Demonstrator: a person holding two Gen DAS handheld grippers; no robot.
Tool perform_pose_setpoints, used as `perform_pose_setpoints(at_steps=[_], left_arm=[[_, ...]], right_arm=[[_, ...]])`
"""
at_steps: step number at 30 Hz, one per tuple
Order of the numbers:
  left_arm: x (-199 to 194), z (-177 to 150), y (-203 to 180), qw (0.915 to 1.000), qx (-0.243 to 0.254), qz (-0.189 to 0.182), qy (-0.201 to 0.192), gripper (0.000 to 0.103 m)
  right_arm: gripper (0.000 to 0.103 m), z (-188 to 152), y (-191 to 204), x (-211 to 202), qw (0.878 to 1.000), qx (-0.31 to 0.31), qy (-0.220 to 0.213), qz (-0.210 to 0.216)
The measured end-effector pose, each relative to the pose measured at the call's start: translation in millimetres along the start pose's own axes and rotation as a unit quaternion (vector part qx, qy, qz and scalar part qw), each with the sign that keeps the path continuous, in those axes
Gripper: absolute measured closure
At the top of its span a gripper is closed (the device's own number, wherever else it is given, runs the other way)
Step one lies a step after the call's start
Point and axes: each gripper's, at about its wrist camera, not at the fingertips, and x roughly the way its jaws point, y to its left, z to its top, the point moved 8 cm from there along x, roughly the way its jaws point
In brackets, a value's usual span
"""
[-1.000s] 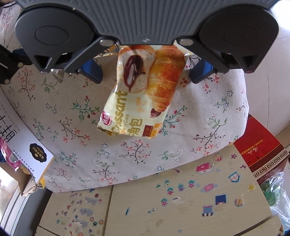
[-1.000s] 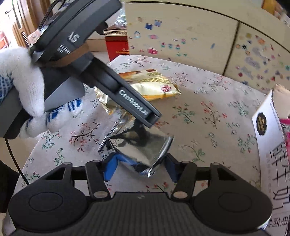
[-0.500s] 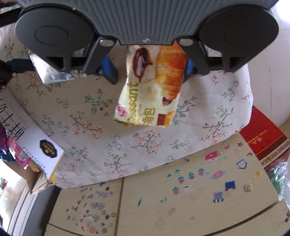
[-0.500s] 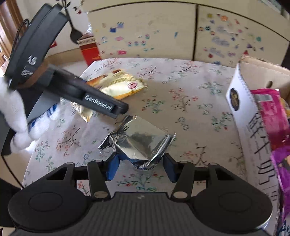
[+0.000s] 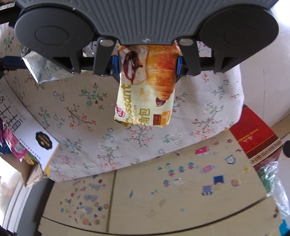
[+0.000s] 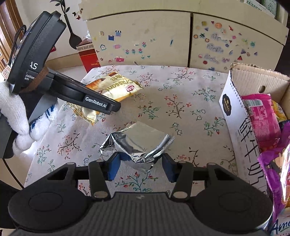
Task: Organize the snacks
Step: 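Grasp the croissant packet with the left tool while the right tool grasps the silver foil packet, then lift both held packets and carry them over the cardboard box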
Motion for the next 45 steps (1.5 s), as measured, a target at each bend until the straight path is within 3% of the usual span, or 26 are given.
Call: perform_pose_setpoints(at_steps=[4, 8, 11, 13, 16, 20, 24, 30, 33, 39, 45], left_arm=[[-6, 2, 2, 0.9999, 0.004, 0.011, -0.006, 0.051], [-9, -1, 1, 0.9999, 0.01, 0.012, -0.002, 0.052], [-11, -3, 1, 0.9999, 0.013, 0.01, -0.001, 0.051], [-11, -5, 2, 0.9999, 0.013, 0.01, 0.001, 0.051], [-9, -7, 3, 0.9999, 0.013, 0.009, 0.004, 0.051], [-8, -9, 4, 0.9998, 0.016, 0.008, 0.006, 0.051], [-10, -11, 6, 0.9996, 0.026, 0.008, 0.006, 0.051], [-10, -15, 5, 0.9985, 0.051, 0.015, 0.01, 0.051], [-11, -14, 4, 0.9984, 0.053, 0.015, 0.008, 0.051], [-21, -7, 0, 0.9982, 0.056, 0.02, -0.008, 0.051], [-37, 3, -5, 0.9973, 0.059, 0.028, -0.035, 0.051]], right_arm=[[0.058, 1, -3, -1, 1.0, -0.001, 0.0, -0.006], [0.058, -10, 4, 5, 0.999, -0.029, 0.039, 0.024], [0.043, -9, 11, -5, 0.996, -0.074, 0.037, 0.042], [0.027, -3, 10, -15, 0.995, -0.089, 0.013, 0.043], [0.018, 12, 3, -20, 0.995, -0.09, -0.018, 0.04], [0.018, 21, 8, -8, 0.993, -0.106, -0.033, 0.04], [0.018, 22, 19, 8, 0.987, -0.151, -0.021, 0.041], [0.018, 20, 13, 26, 0.986, -0.163, -0.002, 0.041], [0.034, 17, 13, 32, 0.987, -0.156, 0.011, 0.032], [0.037, 12, 16, 29, 0.99, -0.139, 0.013, 0.011], [0.037, 19, 0, 10, 0.994, -0.099, 0.002, -0.049]])
